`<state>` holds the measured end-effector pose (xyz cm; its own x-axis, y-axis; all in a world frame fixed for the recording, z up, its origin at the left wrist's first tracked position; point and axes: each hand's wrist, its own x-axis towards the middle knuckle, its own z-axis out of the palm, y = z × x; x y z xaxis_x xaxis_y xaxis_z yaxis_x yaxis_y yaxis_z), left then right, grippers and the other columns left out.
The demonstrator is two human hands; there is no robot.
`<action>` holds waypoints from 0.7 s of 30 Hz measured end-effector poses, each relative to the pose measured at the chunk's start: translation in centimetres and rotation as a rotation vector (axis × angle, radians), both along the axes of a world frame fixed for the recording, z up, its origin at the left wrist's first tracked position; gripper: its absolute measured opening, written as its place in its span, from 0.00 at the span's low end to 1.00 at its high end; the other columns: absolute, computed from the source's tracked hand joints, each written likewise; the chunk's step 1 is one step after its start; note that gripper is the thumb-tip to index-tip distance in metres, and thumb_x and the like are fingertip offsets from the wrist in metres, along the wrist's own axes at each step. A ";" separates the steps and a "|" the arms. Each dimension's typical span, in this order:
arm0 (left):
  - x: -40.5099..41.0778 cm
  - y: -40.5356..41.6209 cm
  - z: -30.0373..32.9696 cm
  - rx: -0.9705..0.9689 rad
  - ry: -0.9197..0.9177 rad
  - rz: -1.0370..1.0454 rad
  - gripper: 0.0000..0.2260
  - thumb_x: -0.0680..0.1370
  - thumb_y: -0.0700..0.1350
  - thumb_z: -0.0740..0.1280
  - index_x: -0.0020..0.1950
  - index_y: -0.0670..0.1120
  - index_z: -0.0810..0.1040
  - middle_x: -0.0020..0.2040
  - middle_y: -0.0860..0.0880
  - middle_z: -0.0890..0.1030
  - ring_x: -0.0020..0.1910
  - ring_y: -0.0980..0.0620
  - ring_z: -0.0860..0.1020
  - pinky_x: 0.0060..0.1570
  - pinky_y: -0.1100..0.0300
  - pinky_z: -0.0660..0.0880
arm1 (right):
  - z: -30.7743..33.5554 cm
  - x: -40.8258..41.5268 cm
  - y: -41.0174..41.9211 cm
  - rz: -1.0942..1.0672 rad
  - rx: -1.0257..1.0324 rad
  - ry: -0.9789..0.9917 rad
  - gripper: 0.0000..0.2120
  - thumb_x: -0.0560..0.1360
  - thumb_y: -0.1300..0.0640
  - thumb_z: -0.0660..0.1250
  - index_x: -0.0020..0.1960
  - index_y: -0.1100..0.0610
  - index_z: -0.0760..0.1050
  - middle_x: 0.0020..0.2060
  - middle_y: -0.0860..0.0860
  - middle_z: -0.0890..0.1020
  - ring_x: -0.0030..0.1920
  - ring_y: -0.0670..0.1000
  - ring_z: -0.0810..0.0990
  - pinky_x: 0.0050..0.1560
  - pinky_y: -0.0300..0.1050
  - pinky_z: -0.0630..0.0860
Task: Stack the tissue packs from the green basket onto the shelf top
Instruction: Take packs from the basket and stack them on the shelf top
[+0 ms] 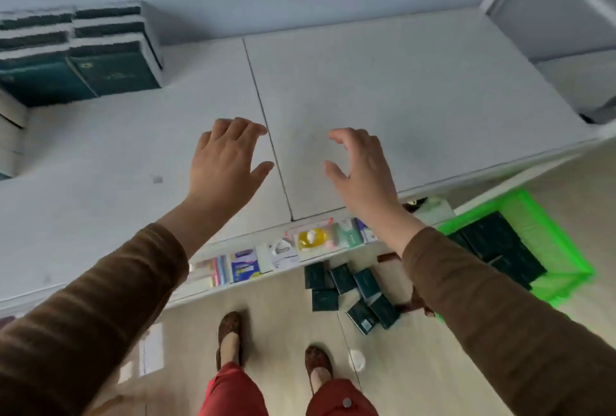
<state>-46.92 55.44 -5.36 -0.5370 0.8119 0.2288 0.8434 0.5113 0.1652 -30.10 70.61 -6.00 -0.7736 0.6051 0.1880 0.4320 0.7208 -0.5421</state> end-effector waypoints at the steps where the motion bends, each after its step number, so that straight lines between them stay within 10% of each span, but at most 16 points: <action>1: 2.6 1.2 -0.2 0.004 -0.017 -0.025 0.22 0.75 0.55 0.70 0.67 0.49 0.73 0.62 0.49 0.76 0.64 0.45 0.70 0.61 0.49 0.69 | 0.0 2.7 0.9 -0.023 0.008 -0.004 0.18 0.78 0.56 0.66 0.67 0.53 0.71 0.61 0.50 0.75 0.60 0.52 0.71 0.59 0.49 0.72; 21: 36.3 18.3 -13.7 -0.174 -0.215 -0.384 0.22 0.75 0.54 0.69 0.69 0.51 0.72 0.63 0.52 0.76 0.63 0.48 0.70 0.62 0.50 0.68 | -13.4 39.8 16.9 -0.495 -0.279 -0.174 0.16 0.77 0.59 0.69 0.64 0.54 0.73 0.54 0.48 0.73 0.55 0.54 0.74 0.57 0.53 0.74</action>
